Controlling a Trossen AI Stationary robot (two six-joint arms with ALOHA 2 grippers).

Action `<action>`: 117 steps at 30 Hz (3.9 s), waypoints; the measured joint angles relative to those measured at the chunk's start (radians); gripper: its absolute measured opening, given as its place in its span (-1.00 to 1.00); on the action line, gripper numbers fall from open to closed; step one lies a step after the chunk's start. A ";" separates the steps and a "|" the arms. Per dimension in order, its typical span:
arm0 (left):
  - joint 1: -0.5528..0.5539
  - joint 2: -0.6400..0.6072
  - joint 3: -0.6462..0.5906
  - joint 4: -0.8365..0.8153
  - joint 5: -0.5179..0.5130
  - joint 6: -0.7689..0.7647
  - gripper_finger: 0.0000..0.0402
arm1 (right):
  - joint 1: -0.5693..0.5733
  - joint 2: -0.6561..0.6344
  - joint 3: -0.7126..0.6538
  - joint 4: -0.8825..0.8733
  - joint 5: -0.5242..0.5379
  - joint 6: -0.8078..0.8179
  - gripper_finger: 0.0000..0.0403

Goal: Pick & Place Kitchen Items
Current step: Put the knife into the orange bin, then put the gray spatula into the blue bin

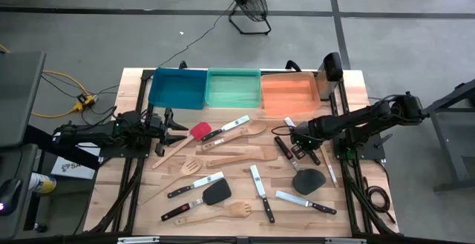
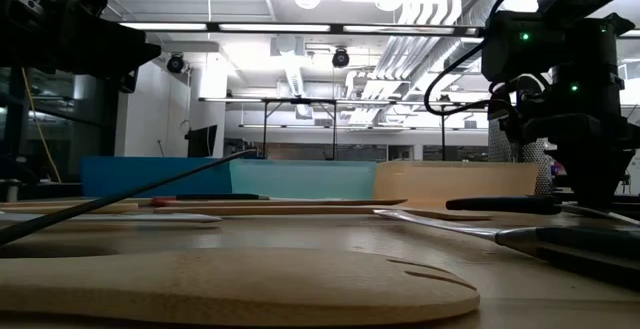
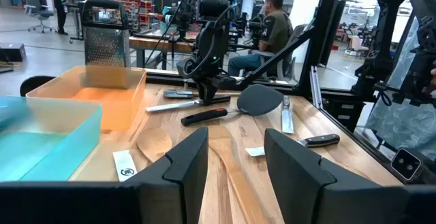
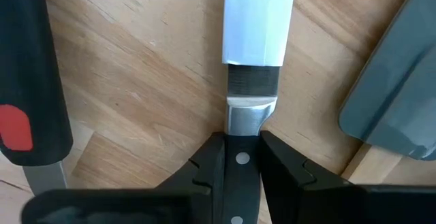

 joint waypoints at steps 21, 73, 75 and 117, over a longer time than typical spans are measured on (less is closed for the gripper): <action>0.000 0.000 0.000 0.000 0.000 0.000 -0.29 | 0.142 -0.287 0.001 0.123 0.064 0.119 -0.68; 0.000 0.000 0.000 0.000 0.000 0.000 -0.29 | -0.661 0.012 0.295 0.142 0.344 -1.331 -0.68; 0.000 0.000 0.000 0.000 0.000 0.000 -0.29 | -0.674 0.035 0.295 0.142 0.344 -1.332 -0.68; 0.000 0.000 0.000 0.000 0.000 0.000 -0.29 | -0.708 0.207 0.295 0.196 0.277 -1.375 -0.26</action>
